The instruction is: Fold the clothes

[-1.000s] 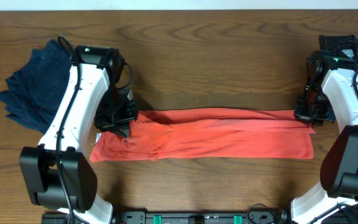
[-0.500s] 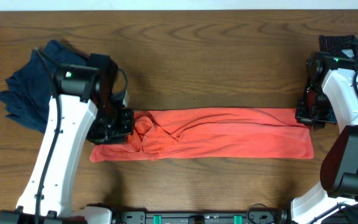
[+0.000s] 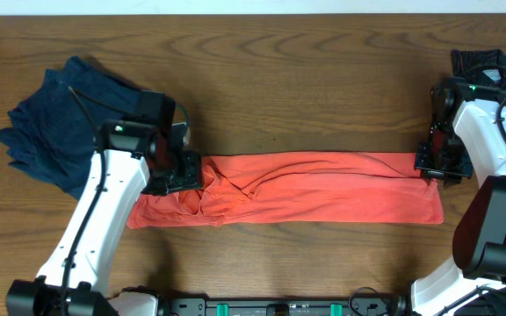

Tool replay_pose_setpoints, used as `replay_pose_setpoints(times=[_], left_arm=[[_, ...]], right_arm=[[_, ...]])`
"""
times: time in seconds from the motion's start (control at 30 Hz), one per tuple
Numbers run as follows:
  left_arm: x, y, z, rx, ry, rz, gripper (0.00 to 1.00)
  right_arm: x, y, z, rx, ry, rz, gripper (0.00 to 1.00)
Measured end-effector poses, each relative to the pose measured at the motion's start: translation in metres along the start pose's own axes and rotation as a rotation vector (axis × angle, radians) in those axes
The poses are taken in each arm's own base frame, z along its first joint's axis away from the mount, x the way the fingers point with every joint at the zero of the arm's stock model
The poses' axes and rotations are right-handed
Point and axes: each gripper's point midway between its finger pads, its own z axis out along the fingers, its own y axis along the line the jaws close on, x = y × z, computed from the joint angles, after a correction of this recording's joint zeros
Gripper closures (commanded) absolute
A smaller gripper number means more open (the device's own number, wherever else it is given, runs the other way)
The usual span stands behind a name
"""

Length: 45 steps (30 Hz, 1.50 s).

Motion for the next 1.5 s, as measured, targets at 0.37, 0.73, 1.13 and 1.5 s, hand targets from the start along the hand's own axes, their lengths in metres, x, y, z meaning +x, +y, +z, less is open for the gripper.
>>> replay_pose_setpoints(times=[0.37,0.73,1.13,1.5], left_arm=[[-0.023,0.004,0.057,0.006,-0.008,0.007,0.31],[-0.002,-0.017,0.089,0.013,0.12,0.054,0.94],[0.024,-0.087,0.047,0.361,0.19,-0.005,0.94],[0.035,-0.153,0.037,0.497,0.172,0.048,0.93]], right_arm=[[-0.001,0.005,0.002,-0.023,-0.003,0.002,0.68],[-0.002,0.005,0.002,-0.025,-0.006,0.003,0.68],[-0.004,0.006,0.002,-0.03,-0.013,0.005,0.68],[-0.003,0.006,0.002,-0.03,-0.013,0.005,0.68]])
